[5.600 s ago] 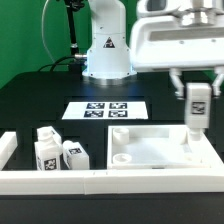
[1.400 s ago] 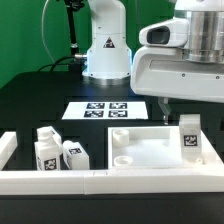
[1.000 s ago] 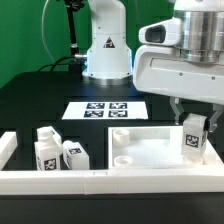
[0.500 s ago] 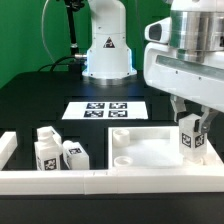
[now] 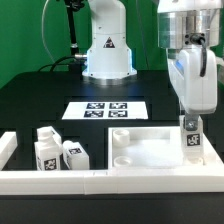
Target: Assemble one leg
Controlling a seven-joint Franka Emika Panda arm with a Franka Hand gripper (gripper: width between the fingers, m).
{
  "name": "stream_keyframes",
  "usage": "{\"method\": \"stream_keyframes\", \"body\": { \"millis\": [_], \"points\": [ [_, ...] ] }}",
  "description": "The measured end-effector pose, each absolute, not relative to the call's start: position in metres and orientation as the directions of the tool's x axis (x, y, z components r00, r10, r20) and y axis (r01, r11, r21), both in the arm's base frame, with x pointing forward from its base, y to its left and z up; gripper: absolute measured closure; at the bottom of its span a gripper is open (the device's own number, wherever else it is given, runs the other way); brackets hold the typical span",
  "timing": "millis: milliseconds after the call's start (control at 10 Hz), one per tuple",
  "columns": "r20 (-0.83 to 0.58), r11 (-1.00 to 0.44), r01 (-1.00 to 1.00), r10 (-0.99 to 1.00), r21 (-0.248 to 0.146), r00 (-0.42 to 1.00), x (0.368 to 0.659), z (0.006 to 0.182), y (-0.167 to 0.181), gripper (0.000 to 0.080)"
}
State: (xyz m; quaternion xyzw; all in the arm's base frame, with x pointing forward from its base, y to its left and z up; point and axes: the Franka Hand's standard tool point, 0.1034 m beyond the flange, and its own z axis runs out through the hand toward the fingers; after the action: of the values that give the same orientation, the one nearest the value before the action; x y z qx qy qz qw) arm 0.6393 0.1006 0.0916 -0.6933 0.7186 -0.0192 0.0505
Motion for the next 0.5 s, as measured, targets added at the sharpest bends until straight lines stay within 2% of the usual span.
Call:
{"method": "stream_keyframes", "body": {
  "millis": [100,200,300,400,500],
  "points": [
    [-0.028,-0.045,-0.995,-0.998,-0.084,0.047,0.638,0.091,0.101,0.0515],
    [0.011,-0.262,-0.963,-0.965,-0.06,0.262,0.64,0.094,0.105,0.0368],
    [0.036,-0.457,-0.888,-0.889,-0.057,0.456,0.642,0.096,0.113,0.0208],
    [0.049,-0.567,-0.822,-0.824,-0.061,0.564,0.641,0.095,0.119,0.0168],
    [0.06,-0.628,-0.775,-0.778,-0.065,0.625,0.638,0.092,0.118,0.0168]
  ]
}}
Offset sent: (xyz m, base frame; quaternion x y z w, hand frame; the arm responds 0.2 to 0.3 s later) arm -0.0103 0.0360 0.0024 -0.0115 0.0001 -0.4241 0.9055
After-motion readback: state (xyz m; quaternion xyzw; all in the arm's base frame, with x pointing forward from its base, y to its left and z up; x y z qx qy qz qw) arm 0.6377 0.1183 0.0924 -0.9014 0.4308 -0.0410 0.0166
